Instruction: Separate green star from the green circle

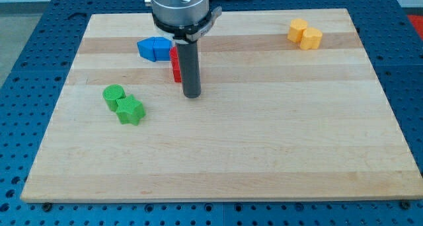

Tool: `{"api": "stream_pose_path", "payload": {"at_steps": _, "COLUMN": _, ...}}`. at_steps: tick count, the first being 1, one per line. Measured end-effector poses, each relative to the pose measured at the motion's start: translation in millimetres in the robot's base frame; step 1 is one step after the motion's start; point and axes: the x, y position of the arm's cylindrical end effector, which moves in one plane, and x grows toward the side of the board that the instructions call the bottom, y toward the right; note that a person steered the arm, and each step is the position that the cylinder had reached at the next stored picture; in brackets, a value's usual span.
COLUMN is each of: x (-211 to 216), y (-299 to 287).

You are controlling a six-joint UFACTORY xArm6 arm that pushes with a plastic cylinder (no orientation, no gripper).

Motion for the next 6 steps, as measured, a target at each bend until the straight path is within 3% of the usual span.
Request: {"api": "stream_pose_path", "payload": {"at_steps": 6, "x": 22.4, "y": -156.9}}
